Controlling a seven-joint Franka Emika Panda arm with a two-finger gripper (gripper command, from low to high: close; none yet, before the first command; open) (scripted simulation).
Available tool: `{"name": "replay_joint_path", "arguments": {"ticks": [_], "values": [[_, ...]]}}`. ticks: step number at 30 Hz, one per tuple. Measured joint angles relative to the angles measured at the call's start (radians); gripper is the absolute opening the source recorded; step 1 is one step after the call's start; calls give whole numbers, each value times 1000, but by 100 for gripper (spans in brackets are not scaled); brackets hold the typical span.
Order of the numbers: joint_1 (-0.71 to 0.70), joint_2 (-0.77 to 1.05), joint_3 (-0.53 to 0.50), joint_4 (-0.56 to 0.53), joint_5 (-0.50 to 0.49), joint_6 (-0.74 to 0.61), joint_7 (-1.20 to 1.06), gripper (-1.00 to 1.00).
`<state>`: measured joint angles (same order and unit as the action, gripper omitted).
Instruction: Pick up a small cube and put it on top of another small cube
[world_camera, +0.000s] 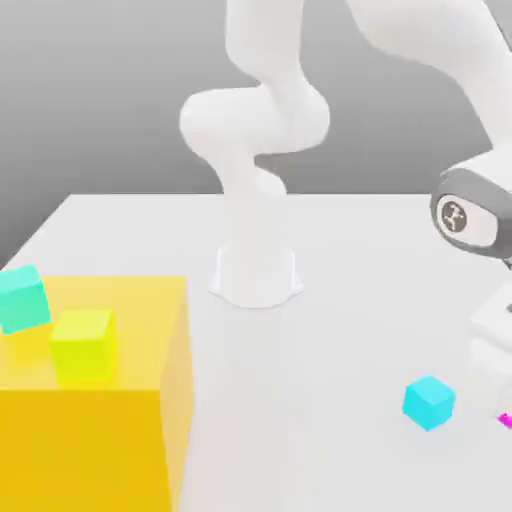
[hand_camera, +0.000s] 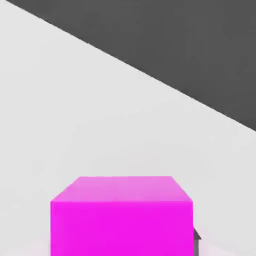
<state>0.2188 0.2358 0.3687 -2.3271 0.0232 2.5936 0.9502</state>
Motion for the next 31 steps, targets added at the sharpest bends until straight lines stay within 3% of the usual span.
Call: {"name": "replay_joint_path", "arguments": {"ticks": [7,14,28,29,31], "values": [[20,-161,15,-170,82,22,227,-100],[21,-251,21,-332,5,59,551,-100],[43,-58,-49,-331,-206,234,726,-100],[50,-43,-59,-331,-222,247,737,100],[50,-43,-59,-331,-222,247,737,100]]}}
